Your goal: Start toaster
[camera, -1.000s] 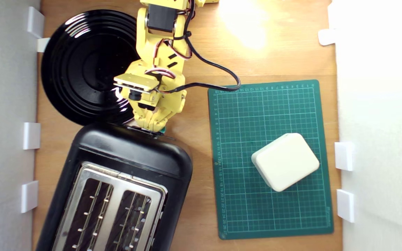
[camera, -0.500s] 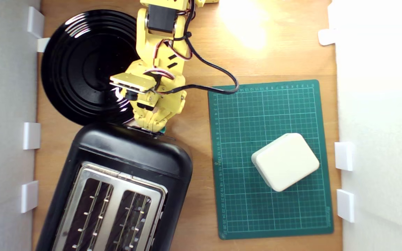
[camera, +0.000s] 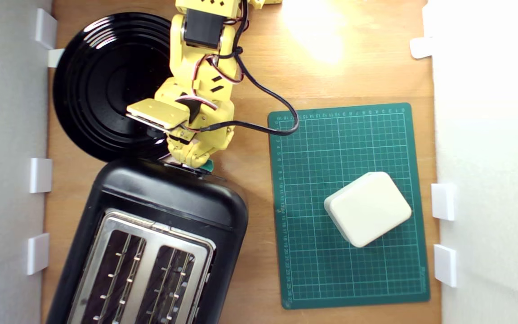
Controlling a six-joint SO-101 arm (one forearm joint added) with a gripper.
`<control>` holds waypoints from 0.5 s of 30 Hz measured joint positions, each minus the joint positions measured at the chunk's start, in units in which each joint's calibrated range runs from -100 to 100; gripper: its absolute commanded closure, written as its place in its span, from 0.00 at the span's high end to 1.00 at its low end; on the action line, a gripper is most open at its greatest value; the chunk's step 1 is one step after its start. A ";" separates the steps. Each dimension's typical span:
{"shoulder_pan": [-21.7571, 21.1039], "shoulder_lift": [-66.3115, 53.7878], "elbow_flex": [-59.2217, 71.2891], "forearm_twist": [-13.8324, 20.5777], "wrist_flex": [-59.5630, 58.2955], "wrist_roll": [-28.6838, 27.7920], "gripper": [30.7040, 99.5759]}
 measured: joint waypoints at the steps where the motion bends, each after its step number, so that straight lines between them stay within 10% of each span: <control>1: -0.27 0.00 -0.09 0.10 0.17 -0.16 0.01; 15: -2.71 0.25 -1.95 0.58 1.02 -1.19 0.01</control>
